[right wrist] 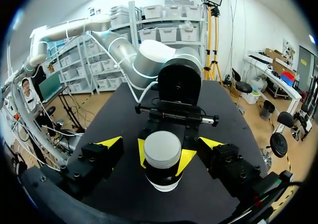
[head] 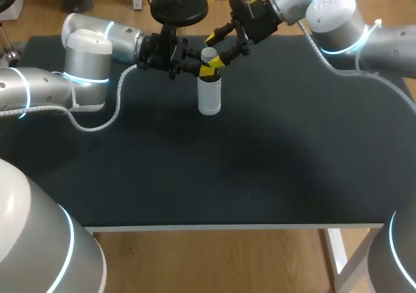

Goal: Unscrew the bottle cap

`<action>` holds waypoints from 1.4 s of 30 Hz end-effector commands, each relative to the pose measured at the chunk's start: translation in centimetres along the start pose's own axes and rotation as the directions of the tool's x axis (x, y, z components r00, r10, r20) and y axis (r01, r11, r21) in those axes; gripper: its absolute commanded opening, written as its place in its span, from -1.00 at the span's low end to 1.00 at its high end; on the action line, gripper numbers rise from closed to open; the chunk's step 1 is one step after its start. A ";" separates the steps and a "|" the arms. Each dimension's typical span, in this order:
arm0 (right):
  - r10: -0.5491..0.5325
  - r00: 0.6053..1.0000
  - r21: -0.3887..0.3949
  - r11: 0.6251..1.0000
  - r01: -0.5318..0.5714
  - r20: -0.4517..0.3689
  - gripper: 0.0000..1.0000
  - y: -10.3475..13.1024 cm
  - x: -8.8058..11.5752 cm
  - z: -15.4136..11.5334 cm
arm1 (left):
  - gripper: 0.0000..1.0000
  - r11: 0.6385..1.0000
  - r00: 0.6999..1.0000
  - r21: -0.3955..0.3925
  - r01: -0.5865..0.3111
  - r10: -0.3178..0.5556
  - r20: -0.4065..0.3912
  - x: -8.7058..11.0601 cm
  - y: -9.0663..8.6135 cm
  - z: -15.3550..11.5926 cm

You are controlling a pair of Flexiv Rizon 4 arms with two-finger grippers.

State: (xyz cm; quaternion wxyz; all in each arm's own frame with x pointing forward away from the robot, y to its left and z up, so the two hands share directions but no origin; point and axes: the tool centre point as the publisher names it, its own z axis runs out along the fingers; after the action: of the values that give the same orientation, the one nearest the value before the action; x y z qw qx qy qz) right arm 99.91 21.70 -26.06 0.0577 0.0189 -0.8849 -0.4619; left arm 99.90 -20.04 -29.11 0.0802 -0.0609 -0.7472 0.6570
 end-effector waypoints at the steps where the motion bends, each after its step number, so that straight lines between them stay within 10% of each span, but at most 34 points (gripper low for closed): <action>1: -0.003 1.000 0.002 1.000 0.003 -0.001 0.61 0.0 -0.1 0.0 | -1.00 1.000 1.000 0.001 0.000 0.000 -0.006 -0.2 0.2 0.0; 3: -0.004 1.000 0.002 1.000 0.004 -0.001 0.01 0.0 0.0 0.0 | -1.00 1.000 1.000 0.001 0.000 0.000 -0.006 -0.2 0.2 0.0; 14: 0.002 1.000 0.005 1.000 -0.002 0.001 -0.98 -0.3 0.3 -0.2 | -1.00 1.000 1.000 0.001 0.000 0.000 -0.006 -0.2 0.2 0.0; 29: -0.077 0.989 -0.023 0.997 0.075 -0.125 -1.00 -0.1 -0.2 0.2 | -1.00 1.000 1.000 0.001 0.000 0.000 -0.006 -0.2 0.2 0.0; 42: -0.250 0.891 -0.088 0.968 0.234 -0.379 -1.00 0.8 -0.4 0.7 | -1.00 1.000 1.000 0.001 0.000 0.000 -0.006 -0.2 0.2 0.0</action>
State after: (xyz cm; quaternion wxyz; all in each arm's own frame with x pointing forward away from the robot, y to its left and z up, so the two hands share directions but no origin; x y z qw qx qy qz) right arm 99.66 22.36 -25.81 0.1009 0.1737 -0.8522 -0.4831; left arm 99.60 -19.74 -29.10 0.0801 -0.0616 -0.7461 0.6581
